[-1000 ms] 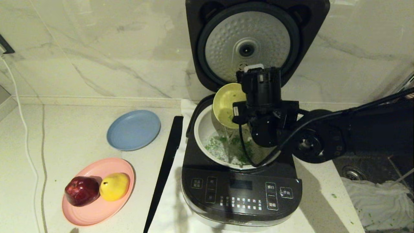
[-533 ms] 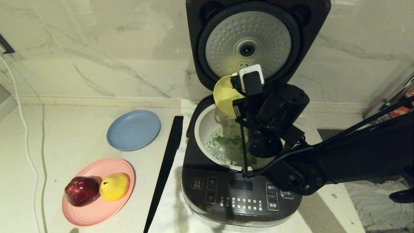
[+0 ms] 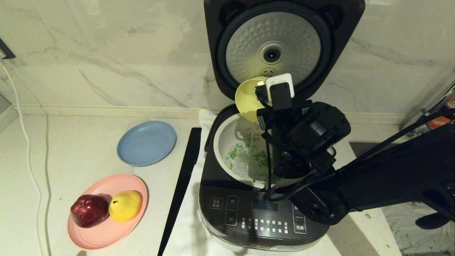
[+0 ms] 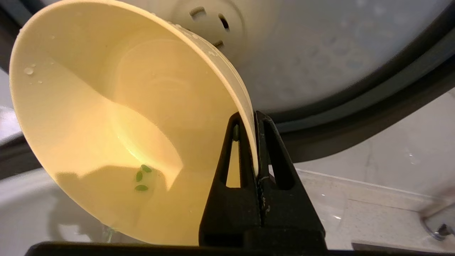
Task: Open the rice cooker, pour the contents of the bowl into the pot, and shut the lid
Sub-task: Pour the water from the bowl into the rice cooker
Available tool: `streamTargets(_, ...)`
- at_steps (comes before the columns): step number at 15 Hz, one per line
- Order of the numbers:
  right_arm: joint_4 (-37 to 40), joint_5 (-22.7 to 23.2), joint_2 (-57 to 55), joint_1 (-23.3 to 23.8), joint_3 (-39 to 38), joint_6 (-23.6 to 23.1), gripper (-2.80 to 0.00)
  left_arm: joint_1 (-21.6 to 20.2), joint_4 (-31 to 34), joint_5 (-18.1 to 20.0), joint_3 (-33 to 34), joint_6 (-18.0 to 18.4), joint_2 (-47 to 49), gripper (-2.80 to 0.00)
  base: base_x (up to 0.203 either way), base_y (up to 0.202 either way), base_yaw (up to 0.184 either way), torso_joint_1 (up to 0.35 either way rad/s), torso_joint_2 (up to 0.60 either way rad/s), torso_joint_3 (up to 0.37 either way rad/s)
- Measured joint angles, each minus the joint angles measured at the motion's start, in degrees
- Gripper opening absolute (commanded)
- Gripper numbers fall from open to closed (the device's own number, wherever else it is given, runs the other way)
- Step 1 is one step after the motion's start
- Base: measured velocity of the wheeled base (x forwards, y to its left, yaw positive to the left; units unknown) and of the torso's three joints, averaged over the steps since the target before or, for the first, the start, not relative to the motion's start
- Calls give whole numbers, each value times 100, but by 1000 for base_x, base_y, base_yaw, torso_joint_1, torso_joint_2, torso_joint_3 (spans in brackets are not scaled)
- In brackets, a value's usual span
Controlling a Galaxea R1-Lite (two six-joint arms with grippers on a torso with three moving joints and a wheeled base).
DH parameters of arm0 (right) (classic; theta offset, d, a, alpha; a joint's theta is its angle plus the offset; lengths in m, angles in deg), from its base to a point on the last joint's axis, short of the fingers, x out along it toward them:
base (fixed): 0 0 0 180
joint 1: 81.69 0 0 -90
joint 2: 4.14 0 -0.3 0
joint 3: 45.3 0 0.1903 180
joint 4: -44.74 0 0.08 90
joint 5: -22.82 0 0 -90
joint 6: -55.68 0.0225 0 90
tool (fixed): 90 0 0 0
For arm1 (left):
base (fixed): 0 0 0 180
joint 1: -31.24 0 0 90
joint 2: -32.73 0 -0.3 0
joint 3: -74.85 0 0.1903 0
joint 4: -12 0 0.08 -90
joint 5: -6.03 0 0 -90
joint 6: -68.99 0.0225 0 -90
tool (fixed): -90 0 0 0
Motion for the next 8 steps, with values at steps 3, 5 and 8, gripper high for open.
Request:
streamTargets(3, -33, 0, 73, -135, -49, -12, -280, 0, 0, 2, 0, 0, 0, -280, 0, 0, 0, 0, 0, 0)
streamTargets(5, -86, -3, 110, -168, -165, -4, -280, 0, 0, 1, 0, 4, 0, -280, 0, 0, 0, 0, 0, 0)
streamTargets(8, -298, -6, 118, -180, -374, -15, -280, 0, 0, 2, 0, 2, 0, -280, 0, 0, 0, 0, 0, 0)
